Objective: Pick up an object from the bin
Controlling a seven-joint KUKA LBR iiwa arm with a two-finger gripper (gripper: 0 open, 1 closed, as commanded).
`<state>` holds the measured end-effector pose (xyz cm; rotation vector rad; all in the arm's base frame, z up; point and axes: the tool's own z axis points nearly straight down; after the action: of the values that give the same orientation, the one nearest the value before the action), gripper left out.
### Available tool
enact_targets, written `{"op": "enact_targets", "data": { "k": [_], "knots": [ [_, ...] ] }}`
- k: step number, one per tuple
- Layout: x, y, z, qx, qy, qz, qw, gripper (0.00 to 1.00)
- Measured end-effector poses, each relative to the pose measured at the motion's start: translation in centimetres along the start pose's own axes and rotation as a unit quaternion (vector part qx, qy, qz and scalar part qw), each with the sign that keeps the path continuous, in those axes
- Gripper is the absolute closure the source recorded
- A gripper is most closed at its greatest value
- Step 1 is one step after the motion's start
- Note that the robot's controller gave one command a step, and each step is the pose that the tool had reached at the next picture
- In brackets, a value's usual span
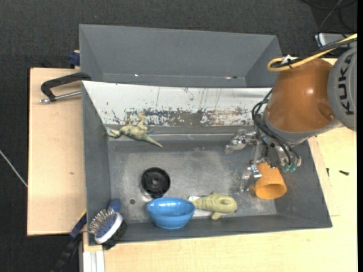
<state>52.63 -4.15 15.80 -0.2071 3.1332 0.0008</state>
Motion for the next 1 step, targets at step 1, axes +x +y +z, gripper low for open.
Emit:
{"op": "enact_targets", "data": {
  "k": [1],
  "knots": [
    [1.93,8.1,-0.9,-0.002,0.0007,-0.046,0.9989,0.0]
  ]
}}
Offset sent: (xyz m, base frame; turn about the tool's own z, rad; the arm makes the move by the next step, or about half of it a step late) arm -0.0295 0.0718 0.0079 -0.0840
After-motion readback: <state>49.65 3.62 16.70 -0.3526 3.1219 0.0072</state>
